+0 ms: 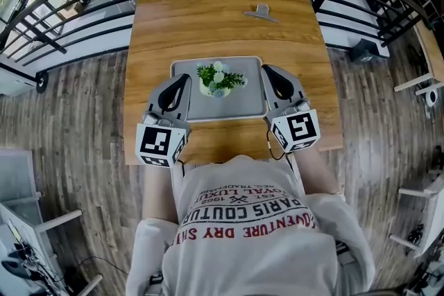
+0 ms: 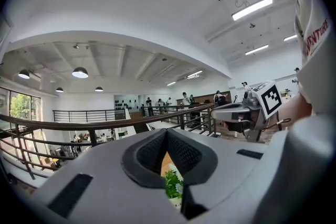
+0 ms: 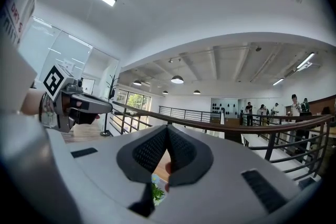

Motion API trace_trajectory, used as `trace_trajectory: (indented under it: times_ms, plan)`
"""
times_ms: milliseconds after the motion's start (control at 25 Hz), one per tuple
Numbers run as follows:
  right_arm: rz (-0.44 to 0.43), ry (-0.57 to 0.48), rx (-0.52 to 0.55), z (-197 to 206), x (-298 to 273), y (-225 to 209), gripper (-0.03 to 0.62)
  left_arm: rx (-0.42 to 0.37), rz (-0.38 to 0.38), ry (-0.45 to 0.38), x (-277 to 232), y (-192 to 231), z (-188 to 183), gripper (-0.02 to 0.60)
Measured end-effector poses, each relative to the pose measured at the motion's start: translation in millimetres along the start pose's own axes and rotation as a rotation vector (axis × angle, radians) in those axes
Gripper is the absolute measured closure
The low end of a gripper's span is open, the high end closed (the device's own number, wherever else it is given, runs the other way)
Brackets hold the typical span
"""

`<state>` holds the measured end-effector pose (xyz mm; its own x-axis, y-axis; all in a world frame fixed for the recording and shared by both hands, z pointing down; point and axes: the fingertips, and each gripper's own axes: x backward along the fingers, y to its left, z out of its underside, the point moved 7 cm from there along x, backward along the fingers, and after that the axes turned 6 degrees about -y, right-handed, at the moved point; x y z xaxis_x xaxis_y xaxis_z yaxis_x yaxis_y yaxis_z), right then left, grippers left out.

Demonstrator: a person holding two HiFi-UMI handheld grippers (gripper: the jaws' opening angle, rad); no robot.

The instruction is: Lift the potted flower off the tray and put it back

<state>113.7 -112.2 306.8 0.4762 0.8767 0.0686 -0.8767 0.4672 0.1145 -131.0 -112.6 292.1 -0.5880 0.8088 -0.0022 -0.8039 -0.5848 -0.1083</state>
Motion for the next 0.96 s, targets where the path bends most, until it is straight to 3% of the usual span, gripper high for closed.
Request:
trace_trajectory:
  times_ms: [360, 960]
  plan:
    - [-0.049, 0.024, -0.049, 5, -6, 5, 0.568, 0.023, -0.018, 0.01, -2, 0, 5, 0.569]
    - [-0.051, 0.005, -0.074, 6, -9, 1, 0.568, 0.038, -0.021, 0.028, -7, -6, 11, 0.569]
